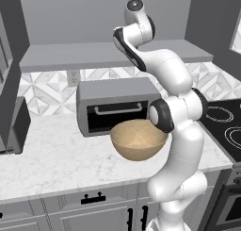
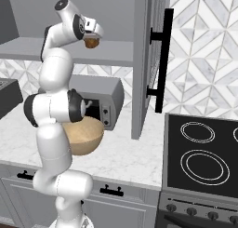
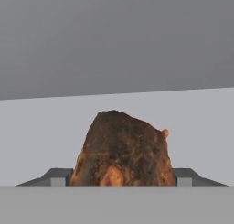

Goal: Open the cabinet, pick up the bread from the cabinet and place it in the basket. Then move the basket to the dining counter.

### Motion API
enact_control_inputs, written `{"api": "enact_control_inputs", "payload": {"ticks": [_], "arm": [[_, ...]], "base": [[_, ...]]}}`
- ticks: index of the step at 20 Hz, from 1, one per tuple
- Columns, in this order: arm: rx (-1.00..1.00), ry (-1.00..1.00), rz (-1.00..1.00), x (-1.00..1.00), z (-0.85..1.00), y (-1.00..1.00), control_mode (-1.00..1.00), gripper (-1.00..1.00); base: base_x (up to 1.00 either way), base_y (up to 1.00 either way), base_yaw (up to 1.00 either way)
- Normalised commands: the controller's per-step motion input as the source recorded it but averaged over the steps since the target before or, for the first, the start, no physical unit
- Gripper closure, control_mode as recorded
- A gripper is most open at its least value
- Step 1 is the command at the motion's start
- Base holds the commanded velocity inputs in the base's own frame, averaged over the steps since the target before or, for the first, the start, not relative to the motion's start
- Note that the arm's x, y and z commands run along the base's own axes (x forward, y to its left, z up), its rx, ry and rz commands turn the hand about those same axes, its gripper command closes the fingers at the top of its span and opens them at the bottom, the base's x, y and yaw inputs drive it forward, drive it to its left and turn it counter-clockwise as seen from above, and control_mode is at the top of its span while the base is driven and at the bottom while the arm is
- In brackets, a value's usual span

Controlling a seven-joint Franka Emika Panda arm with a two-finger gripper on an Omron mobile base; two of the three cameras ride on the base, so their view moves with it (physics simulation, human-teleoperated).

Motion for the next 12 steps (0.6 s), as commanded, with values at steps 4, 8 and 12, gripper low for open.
{"api": "enact_control_inputs", "payload": {"ticks": [4,8,12], "arm": [[0.00,-0.11,0.02,-0.05,-0.29,0.09,-1.00,1.00],[0.00,-0.27,0.01,-0.34,-0.31,0.19,-1.00,1.00],[-0.03,-0.21,0.00,-0.52,-0.01,0.27,-1.00,1.00]], "base": [[0.00,0.00,0.00],[0.00,0.00,0.00],[0.00,0.00,0.00]]}}
